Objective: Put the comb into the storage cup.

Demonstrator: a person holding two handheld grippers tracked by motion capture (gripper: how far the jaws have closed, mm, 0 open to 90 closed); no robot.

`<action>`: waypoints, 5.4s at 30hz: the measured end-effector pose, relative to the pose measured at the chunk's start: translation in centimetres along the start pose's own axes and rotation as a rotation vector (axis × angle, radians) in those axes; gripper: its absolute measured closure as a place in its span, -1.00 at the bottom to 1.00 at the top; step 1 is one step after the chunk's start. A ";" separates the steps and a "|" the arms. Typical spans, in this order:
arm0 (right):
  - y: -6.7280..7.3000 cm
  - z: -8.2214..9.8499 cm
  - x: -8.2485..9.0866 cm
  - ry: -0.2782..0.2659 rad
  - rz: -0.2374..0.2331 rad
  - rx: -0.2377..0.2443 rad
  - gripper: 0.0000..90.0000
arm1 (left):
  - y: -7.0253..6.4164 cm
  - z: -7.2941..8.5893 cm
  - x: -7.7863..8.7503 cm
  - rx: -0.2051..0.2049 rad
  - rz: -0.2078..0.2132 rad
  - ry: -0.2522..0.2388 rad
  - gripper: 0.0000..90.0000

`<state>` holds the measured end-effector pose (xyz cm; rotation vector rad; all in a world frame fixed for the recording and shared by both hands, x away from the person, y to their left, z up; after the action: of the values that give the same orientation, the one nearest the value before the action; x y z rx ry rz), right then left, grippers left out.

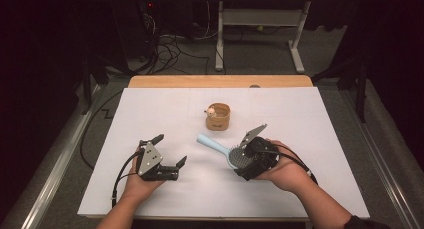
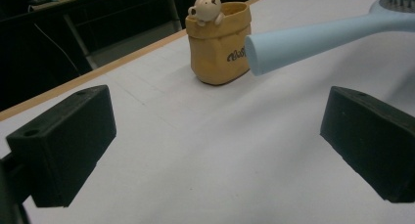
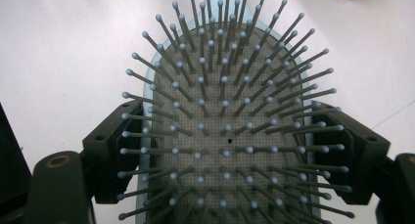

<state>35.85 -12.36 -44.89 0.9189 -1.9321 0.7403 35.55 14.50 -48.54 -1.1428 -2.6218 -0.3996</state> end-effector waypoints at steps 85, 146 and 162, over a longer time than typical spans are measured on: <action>3.2 -5.0 -3.0 0.003 -0.017 0.098 -0.54 | -3.8 1.3 -2.5 -0.541 -0.225 0.302 -0.97; 5.3 -8.0 -5.6 0.002 -0.090 0.130 -0.54 | -4.7 1.1 -2.7 -0.600 -0.170 0.267 -0.39; 5.4 -8.1 -5.5 0.004 -0.100 0.115 -0.54 | -5.3 1.0 -2.3 -0.695 -0.176 0.255 0.01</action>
<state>37.00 -1.41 -46.77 1.0754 -1.8406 0.8007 33.00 9.84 -51.02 -0.9332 -2.4095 -1.4690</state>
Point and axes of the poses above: each handheld gripper's, and its own axes: x roughly backward along the jaws, z roughly out of its underside, y roughly to its left, the point moved 6 cm from there along -x, roughly forward along the jaws, and after that the axes turned 7 degrees about z, right-handed, at the moved point
